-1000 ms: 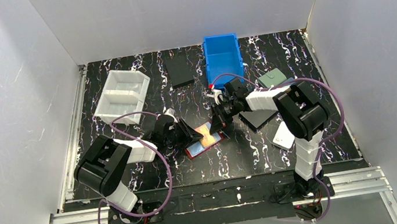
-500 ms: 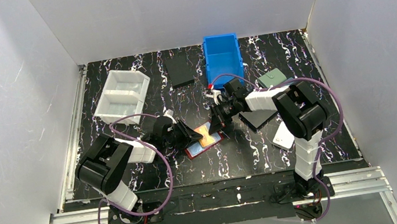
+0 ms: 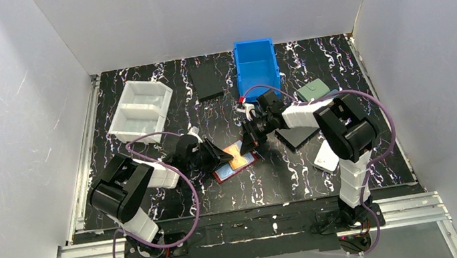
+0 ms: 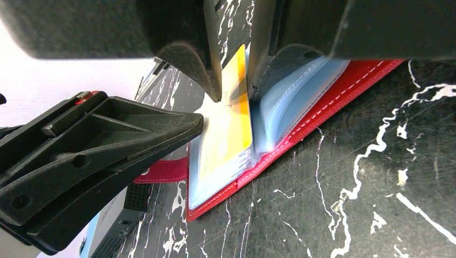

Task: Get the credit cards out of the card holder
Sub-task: Remove the credit card from the card holder.

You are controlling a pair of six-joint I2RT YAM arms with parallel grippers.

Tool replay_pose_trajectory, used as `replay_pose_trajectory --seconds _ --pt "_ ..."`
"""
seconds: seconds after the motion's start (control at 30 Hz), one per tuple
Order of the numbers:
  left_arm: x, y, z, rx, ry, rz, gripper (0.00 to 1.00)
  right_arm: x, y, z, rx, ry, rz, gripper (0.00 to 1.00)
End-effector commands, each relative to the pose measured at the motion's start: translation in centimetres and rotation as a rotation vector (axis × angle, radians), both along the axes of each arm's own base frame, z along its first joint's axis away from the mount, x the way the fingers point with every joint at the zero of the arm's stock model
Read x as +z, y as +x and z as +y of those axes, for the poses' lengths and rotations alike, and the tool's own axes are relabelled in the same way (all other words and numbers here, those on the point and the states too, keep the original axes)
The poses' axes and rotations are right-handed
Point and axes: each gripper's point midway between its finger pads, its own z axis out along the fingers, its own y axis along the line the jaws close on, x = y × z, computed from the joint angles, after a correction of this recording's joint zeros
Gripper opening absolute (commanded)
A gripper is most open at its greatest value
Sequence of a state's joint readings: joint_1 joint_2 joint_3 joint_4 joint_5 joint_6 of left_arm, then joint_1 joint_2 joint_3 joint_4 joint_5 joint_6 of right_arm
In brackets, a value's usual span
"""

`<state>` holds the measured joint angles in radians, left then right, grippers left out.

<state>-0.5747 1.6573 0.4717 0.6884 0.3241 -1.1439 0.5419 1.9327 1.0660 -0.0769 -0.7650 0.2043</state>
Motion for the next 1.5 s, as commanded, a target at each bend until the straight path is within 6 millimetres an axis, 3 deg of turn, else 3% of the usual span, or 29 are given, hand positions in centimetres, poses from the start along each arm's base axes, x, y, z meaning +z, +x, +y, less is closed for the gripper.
replay_pose_trajectory --seconds 0.0,0.13,0.23,0.33,0.4,0.47,0.6,0.7,0.8,0.9,1.0,1.03,1.1,1.13,1.3,1.47 --pt "-1.3 -1.5 -0.4 -0.039 0.016 0.043 0.23 -2.0 -3.0 1.0 0.075 0.023 0.1 0.11" --pt "-1.4 -1.5 -0.5 -0.041 0.016 0.045 0.23 -4.9 -0.8 -1.1 0.0 -0.21 -0.038 0.1" --pt "-1.5 -1.5 -0.5 -0.041 0.015 0.046 0.23 -4.1 -2.2 -0.2 0.037 -0.093 0.079 0.1" --pt "-1.5 -1.5 -0.6 -0.042 0.012 0.046 0.23 -5.6 -0.7 -1.5 -0.012 -0.248 -0.036 0.08" --pt "-1.5 -1.5 -0.5 -0.039 0.014 0.047 0.23 -5.4 -1.4 -1.2 0.0 -0.199 0.026 0.08" --pt "-1.5 -1.5 -0.5 -0.041 0.013 0.047 0.23 -3.8 -3.1 0.4 0.052 -0.046 0.142 0.09" --pt "-1.4 -1.5 -0.5 -0.04 0.01 0.046 0.23 -5.3 -1.5 -1.1 0.001 -0.178 0.045 0.07" --pt "-1.4 -1.5 -0.5 -0.04 0.01 0.044 0.23 -3.1 -3.2 0.7 0.055 -0.005 0.164 0.08" --pt "-1.4 -1.5 -0.5 -0.039 0.008 0.046 0.23 -5.6 -1.1 -1.4 -0.011 -0.216 0.009 0.06" --pt "-1.4 -1.4 -0.5 -0.036 0.008 0.046 0.23 -3.5 -3.1 0.3 0.047 -0.002 0.185 0.08" --pt "-1.4 -1.5 -0.5 -0.036 0.005 0.048 0.22 -5.8 -1.3 -1.6 -0.007 -0.208 0.043 0.07" --pt "-1.4 -1.4 -0.4 -0.034 0.006 0.047 0.22 -5.5 -1.4 -1.5 -0.01 -0.17 0.077 0.07" --pt "-1.5 -1.5 -0.3 -0.031 0.007 0.049 0.2 -4.0 -2.6 -0.2 0.031 -0.044 0.167 0.08" --pt "-1.5 -1.4 -0.3 -0.031 0.006 0.05 0.18 -4.1 -2.7 -0.2 0.04 -0.066 0.146 0.08" --pt "-1.8 -1.4 -0.2 -0.027 0.011 0.056 0.0 -5.8 -1.7 -1.4 0.003 -0.166 0.098 0.09" --pt "-2.2 -1.6 0.4 -0.014 0.014 0.065 0.0 -6.5 -1.0 -2.1 -0.019 -0.219 0.066 0.1"
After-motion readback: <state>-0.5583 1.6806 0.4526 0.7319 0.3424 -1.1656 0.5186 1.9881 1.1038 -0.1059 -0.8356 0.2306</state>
